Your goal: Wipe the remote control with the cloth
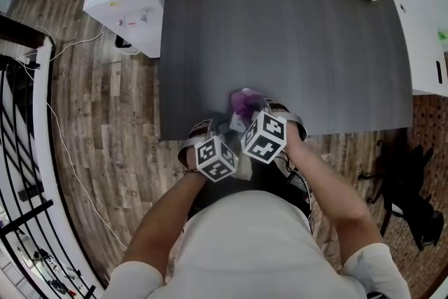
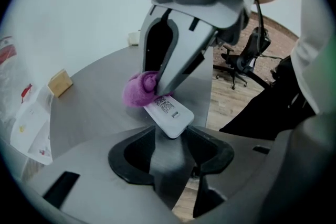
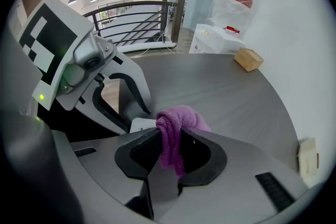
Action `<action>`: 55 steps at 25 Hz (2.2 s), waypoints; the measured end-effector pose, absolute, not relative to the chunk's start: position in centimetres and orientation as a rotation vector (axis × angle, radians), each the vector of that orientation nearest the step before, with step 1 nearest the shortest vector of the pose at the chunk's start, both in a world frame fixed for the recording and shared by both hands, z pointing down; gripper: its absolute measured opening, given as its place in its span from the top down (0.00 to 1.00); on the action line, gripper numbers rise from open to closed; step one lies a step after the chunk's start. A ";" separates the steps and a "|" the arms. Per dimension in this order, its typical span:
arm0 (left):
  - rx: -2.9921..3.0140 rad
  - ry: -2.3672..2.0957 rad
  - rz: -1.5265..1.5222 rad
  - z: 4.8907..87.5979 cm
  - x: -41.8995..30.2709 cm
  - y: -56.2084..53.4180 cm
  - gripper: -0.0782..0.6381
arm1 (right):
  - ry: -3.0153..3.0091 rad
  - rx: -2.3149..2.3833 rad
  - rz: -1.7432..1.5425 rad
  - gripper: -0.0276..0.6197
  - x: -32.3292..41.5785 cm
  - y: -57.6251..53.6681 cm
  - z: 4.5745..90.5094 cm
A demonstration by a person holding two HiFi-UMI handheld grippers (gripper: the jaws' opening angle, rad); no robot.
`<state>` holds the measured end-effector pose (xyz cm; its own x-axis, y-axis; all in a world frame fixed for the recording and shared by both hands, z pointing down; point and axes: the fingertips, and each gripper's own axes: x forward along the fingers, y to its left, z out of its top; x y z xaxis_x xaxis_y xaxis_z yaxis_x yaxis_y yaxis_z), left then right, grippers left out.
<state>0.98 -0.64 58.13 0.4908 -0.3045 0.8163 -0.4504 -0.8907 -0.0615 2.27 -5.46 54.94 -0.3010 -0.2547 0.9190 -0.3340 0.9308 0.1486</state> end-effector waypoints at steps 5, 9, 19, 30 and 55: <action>2.527 -0.702 1.327 58.2 0.8 -0.7 0.62 | -1.996 0.472 0.254 0.79 1.3 -2.8 54.6; 2.509 -0.725 1.299 58.3 0.7 -0.6 0.63 | -2.032 0.470 0.295 0.79 0.6 -0.6 54.6; 2.497 -0.747 1.286 58.3 0.8 -0.5 0.65 | -2.132 0.503 0.941 0.79 0.7 1.0 54.1; 2.592 -0.657 1.161 55.9 0.3 0.2 0.65 | -2.152 0.683 1.005 0.79 5.9 -1.1 51.7; 2.665 -0.289 1.246 58.8 2.4 0.3 0.45 | -2.079 0.984 1.299 0.79 5.8 -2.6 54.1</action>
<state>2.44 0.33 58.79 0.6288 -0.0969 0.7715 -0.2528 -0.9638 0.0850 5.82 -2.57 54.11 -0.6169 -0.3145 0.7214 -0.7863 0.2856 -0.5479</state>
